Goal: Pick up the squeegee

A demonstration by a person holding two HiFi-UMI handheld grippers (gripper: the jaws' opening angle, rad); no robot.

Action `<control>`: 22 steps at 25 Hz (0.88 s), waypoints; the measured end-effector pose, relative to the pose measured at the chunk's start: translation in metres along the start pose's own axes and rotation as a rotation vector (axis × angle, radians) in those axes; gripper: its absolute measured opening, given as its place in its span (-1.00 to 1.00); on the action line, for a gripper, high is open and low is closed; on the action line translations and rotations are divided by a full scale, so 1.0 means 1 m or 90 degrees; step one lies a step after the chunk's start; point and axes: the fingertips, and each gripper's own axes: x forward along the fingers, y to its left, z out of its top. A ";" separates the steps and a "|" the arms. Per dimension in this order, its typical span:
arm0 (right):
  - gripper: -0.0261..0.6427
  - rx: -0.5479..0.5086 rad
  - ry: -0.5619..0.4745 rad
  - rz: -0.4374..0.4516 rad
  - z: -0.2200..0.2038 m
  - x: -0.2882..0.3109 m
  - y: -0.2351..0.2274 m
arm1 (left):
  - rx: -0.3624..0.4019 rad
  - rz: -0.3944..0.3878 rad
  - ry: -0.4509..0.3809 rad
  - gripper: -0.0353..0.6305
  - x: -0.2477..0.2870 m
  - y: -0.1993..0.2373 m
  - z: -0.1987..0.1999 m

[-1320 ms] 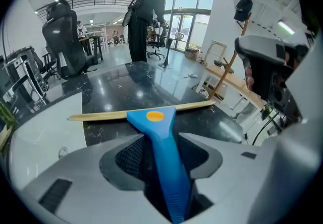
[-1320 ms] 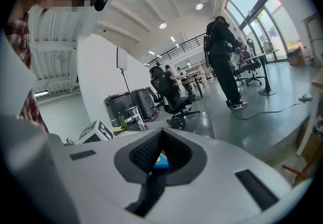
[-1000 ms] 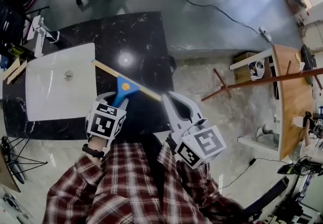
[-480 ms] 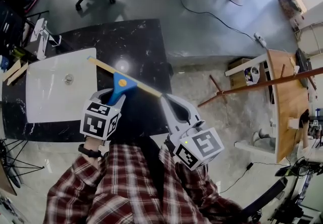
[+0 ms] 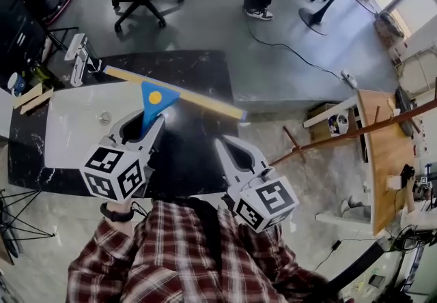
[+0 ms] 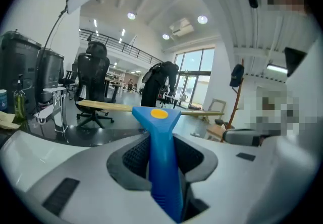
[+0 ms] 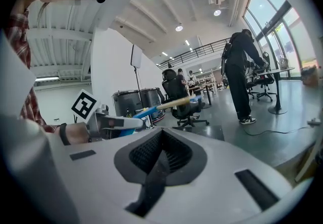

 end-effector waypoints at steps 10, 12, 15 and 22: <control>-0.89 -0.047 -0.007 0.065 0.019 0.019 0.037 | 0.018 -0.015 -0.159 -0.49 -0.069 -0.015 0.069; -0.89 -0.054 -0.012 0.081 0.023 0.022 0.045 | 0.016 -0.007 -0.164 -0.49 -0.078 -0.012 0.070; -0.89 -0.057 -0.020 0.099 0.026 0.024 0.056 | 0.016 0.000 -0.166 -0.49 -0.087 -0.007 0.069; -0.89 -0.058 -0.025 0.115 0.027 0.026 0.070 | 0.013 0.002 -0.163 -0.49 -0.095 0.000 0.064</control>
